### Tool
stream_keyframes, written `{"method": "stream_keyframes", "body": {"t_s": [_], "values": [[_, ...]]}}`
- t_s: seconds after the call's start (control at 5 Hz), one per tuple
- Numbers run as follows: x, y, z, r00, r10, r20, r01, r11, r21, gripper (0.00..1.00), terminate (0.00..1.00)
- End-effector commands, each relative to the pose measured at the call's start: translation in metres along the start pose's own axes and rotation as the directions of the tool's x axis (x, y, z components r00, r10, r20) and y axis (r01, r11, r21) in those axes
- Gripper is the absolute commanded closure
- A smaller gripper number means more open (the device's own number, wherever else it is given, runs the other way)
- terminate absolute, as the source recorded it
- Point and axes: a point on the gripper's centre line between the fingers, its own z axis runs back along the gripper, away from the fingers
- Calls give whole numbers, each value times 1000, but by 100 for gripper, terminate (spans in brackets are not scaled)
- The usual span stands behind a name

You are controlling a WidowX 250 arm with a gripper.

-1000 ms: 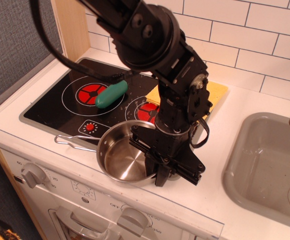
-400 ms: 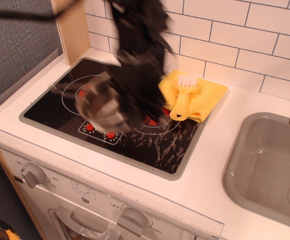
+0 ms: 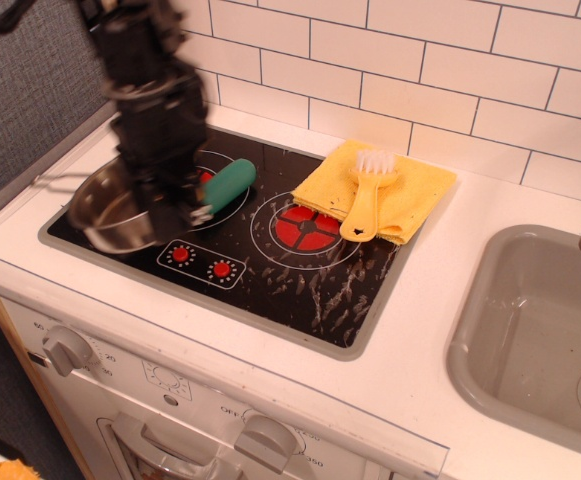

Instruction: Move the pot to the bottom left corner of stove

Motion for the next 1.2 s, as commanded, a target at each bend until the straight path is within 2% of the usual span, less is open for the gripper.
{"method": "stream_keyframes", "body": {"t_s": [0.0,0.4,0.6,1.0], "values": [[-2,30,-12,998,-55,-6,56,997,48,100,0],[-9,42,-21,995,-97,-29,98,995,23,100,0],[-12,43,-19,996,-79,-52,79,997,11,0,0],[-12,21,3,999,3,52,-4,1000,28,0,0]]}}
